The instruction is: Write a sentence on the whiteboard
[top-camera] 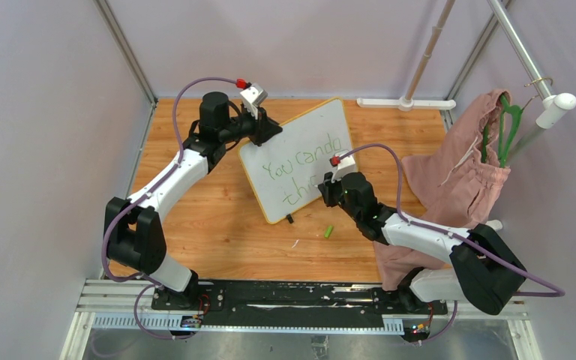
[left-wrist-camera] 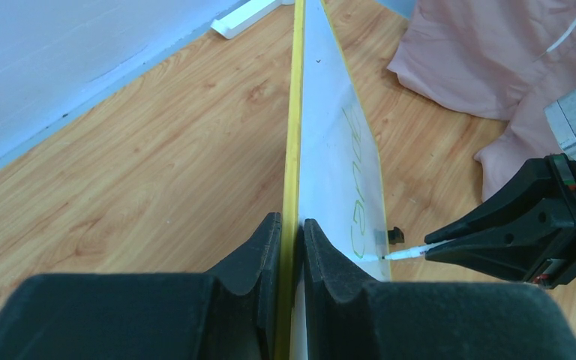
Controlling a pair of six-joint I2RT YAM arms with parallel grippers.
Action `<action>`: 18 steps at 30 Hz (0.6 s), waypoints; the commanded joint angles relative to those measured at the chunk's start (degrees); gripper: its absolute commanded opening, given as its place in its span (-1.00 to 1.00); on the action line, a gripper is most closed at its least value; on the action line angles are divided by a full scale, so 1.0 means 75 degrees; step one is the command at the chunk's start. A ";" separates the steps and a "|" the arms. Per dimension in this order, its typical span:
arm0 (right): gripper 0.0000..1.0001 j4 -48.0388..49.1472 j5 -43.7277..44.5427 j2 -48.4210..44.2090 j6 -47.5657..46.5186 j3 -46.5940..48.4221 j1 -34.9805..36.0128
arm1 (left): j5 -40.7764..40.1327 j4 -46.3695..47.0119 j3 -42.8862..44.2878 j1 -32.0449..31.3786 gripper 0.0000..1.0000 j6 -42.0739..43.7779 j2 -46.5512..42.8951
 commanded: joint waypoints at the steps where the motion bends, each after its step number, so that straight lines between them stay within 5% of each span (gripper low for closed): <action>1: -1.00 -0.0091 0.0289 -0.0035 -0.0040 0.0117 -0.0065 | 0.0335 -0.0783 -0.0278 -0.0370 -0.99 0.0042 0.0106; 18: -1.00 -0.0067 0.0306 -0.0060 -0.0010 0.0119 -0.0332 | 0.0325 -0.0795 -0.0260 -0.0393 -0.99 0.0042 0.0119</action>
